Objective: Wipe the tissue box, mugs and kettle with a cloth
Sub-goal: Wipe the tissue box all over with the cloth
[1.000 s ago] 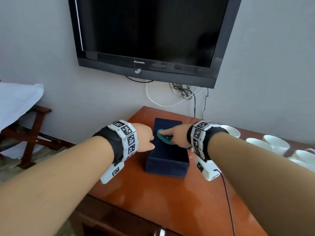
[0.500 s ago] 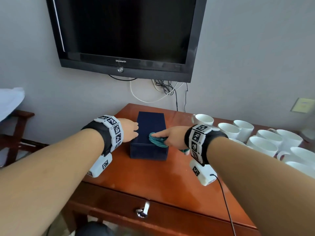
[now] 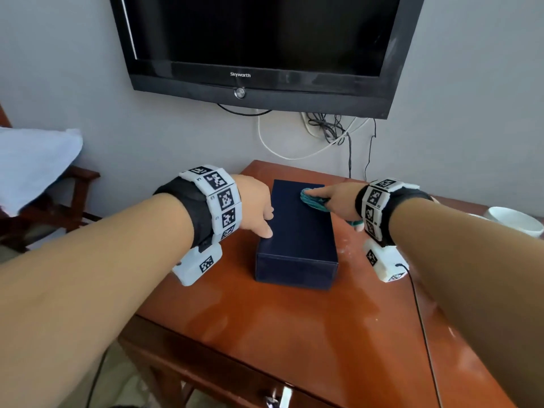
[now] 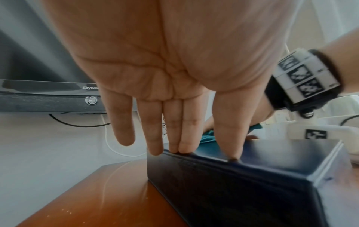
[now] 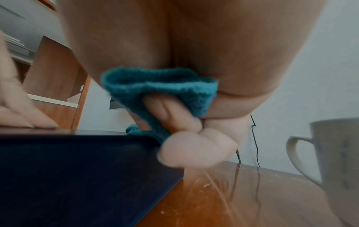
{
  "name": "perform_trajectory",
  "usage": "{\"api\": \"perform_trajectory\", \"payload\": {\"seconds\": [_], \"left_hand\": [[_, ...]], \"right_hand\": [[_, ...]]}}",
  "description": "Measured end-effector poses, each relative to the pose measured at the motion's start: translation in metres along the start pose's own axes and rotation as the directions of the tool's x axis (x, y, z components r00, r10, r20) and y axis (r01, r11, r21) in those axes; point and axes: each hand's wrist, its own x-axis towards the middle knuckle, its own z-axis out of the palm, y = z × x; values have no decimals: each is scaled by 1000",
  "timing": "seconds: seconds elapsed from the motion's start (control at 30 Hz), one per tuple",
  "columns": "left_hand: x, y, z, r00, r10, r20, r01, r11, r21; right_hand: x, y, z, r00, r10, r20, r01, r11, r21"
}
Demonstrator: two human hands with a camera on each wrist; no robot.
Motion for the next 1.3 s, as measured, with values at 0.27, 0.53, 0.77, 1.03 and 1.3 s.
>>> {"api": "perform_trajectory", "payload": {"seconds": [0.27, 0.53, 0.77, 1.03, 1.3], "left_hand": [[-1, -2, 3, 1000, 20, 13, -21, 999, 44], [4, 7, -4, 997, 0, 71, -11, 988, 154], [0, 15, -1, 996, -38, 82, 15, 964, 265], [-17, 15, 15, 998, -62, -21, 63, 997, 45], [-18, 16, 28, 996, -70, -56, 67, 996, -52]], "right_hand": [[44, 8, 4, 998, 52, -28, -44, 971, 234], [20, 2, 3, 998, 36, -53, -11, 914, 405], [-21, -6, 24, 995, 98, -25, -76, 889, 451], [-92, -13, 54, 997, 53, -54, -16, 842, 539], [-119, -15, 56, 997, 43, -65, -3, 857, 515]]}}
